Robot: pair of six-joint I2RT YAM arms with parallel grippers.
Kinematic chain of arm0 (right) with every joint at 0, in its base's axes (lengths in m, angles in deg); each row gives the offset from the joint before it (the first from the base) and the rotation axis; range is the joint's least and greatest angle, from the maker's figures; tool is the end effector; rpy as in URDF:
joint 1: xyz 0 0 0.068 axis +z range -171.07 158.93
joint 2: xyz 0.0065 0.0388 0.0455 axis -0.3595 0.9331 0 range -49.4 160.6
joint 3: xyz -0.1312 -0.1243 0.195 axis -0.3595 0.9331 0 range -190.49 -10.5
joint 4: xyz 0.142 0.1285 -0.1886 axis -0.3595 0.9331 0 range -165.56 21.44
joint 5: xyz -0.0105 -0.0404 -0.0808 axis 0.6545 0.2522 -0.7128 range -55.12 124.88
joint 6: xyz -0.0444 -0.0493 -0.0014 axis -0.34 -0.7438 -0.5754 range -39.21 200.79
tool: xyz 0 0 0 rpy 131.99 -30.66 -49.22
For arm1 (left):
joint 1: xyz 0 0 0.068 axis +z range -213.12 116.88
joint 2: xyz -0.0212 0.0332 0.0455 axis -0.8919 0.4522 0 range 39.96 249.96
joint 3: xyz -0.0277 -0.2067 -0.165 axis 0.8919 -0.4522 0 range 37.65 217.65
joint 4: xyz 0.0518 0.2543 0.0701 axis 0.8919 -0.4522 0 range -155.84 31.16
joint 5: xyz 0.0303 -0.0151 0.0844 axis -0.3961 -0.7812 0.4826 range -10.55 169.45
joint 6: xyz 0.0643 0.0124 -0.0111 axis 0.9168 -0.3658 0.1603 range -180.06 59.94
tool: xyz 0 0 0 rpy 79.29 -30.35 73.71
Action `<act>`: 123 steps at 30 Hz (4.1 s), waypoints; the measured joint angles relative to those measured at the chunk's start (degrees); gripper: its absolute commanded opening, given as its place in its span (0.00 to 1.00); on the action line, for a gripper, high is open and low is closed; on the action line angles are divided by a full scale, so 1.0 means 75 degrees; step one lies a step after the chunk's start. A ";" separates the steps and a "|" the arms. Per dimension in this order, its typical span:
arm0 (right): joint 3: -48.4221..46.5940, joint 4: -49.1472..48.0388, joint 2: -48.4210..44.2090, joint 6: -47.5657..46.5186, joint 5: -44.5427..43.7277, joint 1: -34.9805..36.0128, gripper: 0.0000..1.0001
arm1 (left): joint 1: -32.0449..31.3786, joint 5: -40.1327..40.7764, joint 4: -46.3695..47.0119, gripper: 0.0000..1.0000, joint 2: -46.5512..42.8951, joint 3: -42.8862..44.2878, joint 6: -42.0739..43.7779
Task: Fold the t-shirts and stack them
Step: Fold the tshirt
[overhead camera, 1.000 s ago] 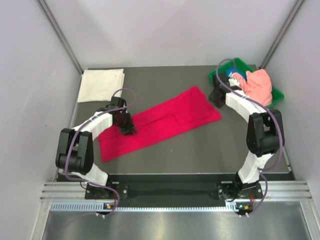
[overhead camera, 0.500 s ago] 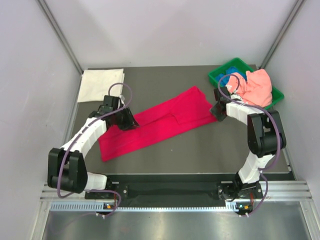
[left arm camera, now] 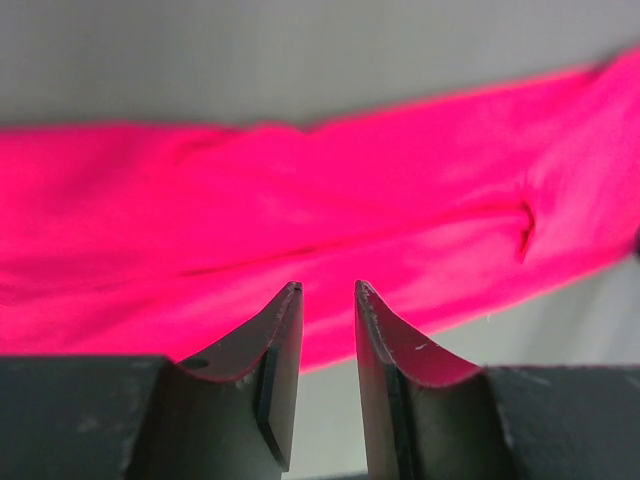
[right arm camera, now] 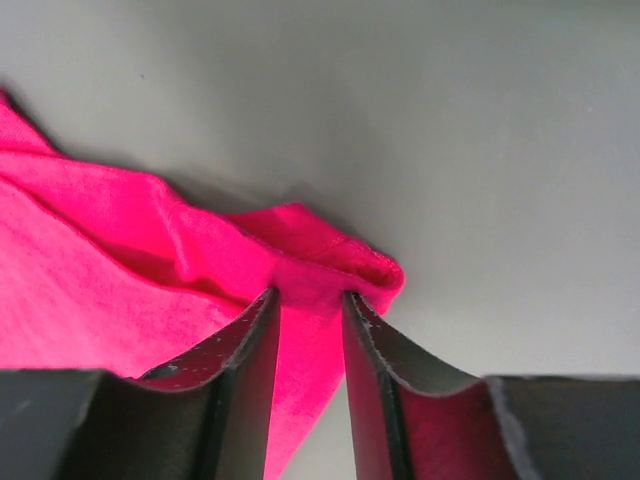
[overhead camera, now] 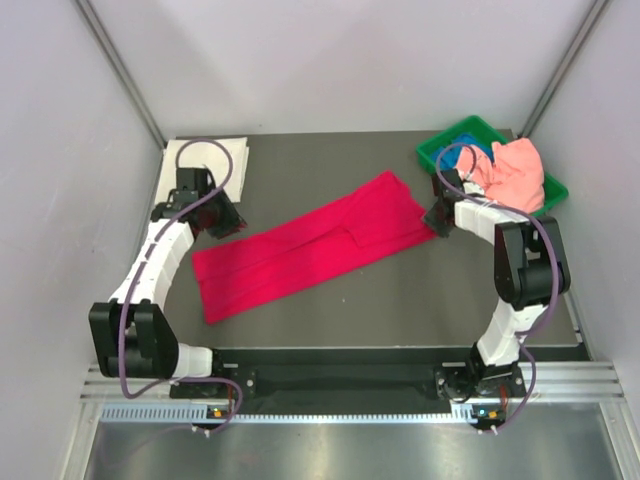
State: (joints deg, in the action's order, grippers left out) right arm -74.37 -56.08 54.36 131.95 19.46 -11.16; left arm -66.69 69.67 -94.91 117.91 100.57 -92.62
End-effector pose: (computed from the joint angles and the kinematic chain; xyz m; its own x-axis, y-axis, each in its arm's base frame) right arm 0.3739 0.0511 0.1396 -0.5569 0.6649 -0.4978 0.6399 0.7256 0.2533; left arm 0.3041 -0.0278 0.2591 -0.7451 -0.4848 -0.4580 -0.2765 0.8495 -0.4494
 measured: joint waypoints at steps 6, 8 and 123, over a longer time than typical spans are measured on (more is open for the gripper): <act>-0.0356 0.0408 -0.0044 -0.0143 0.0070 -0.0157 0.38 | 0.0449 0.0026 -0.0213 0.33 0.0154 0.0676 0.0618; -0.0344 0.0545 -0.0192 -0.0131 0.0061 -0.0213 0.39 | 0.0428 0.0050 -0.0251 0.34 0.0154 0.0749 0.0868; 0.0003 0.0254 -0.0484 0.2363 0.0769 0.6793 0.35 | 0.1894 -0.2157 0.2891 0.44 0.0991 -0.2151 -0.1102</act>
State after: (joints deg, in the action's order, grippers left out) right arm -74.35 -54.18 50.74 149.67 25.23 39.79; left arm -52.48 53.50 -73.23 125.34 84.44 -100.88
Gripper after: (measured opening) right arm 0.349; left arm 0.440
